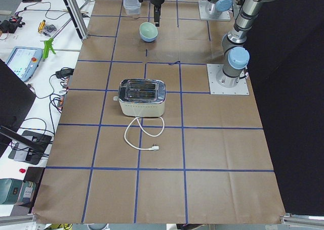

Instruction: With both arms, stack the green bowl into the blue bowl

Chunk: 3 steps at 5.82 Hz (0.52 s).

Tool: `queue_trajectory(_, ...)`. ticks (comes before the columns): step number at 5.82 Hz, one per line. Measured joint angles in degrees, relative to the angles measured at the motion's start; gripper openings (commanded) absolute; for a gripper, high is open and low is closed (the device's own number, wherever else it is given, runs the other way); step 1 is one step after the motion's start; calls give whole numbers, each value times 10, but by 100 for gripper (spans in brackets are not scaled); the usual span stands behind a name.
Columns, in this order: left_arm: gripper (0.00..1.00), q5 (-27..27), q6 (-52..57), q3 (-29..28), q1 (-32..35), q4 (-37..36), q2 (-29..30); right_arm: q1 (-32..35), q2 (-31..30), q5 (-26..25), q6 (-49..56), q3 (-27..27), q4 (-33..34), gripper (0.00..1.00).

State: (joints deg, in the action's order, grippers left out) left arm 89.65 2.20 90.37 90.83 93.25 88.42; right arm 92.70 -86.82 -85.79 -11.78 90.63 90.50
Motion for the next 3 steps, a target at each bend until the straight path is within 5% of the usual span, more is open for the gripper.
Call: queue_trajectory(3,98,-1,0,0,0,-1,1,-8,-41,-49,45,4,-35,100)
